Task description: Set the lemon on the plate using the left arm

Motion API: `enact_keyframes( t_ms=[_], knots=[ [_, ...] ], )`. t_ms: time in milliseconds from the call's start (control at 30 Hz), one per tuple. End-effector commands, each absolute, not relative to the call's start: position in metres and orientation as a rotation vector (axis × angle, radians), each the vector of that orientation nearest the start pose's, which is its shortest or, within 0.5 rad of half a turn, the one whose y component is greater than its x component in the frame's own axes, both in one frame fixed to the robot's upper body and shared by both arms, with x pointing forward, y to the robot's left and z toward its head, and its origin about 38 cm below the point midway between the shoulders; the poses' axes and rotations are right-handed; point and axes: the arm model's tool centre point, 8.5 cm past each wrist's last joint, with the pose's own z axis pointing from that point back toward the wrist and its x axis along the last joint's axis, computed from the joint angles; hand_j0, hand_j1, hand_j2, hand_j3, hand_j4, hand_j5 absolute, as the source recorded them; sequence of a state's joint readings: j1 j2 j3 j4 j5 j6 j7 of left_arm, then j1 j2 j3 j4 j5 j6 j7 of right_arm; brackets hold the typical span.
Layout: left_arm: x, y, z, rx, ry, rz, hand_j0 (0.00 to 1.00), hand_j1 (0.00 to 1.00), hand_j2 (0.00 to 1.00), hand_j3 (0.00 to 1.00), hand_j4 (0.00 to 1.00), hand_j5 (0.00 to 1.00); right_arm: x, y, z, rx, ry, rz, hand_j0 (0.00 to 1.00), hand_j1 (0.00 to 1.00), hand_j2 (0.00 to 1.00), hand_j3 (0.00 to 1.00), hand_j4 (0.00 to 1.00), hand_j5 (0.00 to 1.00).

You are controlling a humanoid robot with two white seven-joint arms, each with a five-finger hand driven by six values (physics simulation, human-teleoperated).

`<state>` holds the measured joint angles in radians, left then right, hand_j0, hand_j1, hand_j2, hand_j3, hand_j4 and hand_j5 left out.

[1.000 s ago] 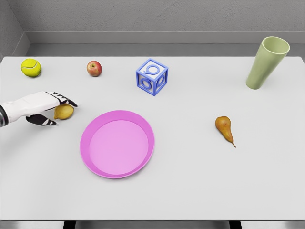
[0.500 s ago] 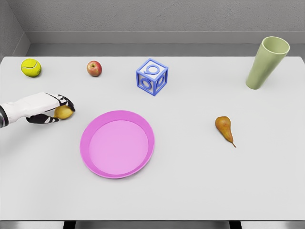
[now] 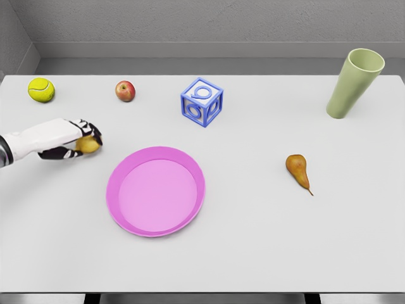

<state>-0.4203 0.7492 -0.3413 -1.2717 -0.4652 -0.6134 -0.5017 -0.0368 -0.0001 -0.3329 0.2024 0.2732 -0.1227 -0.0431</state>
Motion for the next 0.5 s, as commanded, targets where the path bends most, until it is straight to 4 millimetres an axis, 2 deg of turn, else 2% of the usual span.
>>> enact_keyframes(
  t_ms=[0, 200, 467],
  knots=[
    [0.427, 0.372, 0.164, 0.437, -1.36, -1.791, 0.54, 0.54, 0.54, 0.54, 0.54, 0.54, -0.03, -0.253, -0.256, -0.072, 0.032, -0.063, 1.0, 1.0, 1.0, 1.0, 1.0, 1.0],
    [0.422, 0.35, 0.177, 0.419, -1.436, -1.826, 0.54, 0.54, 0.54, 0.54, 0.54, 0.54, -0.03, -0.253, -0.256, -0.072, 0.032, -0.063, 1.0, 1.0, 1.0, 1.0, 1.0, 1.0],
    [0.419, 0.342, 0.186, 0.384, -1.505, -1.801, 0.54, 0.54, 0.54, 0.54, 0.54, 0.54, -0.03, -0.253, -0.256, -0.073, 0.032, -0.064, 1.0, 1.0, 1.0, 1.0, 1.0, 1.0]
  ],
)
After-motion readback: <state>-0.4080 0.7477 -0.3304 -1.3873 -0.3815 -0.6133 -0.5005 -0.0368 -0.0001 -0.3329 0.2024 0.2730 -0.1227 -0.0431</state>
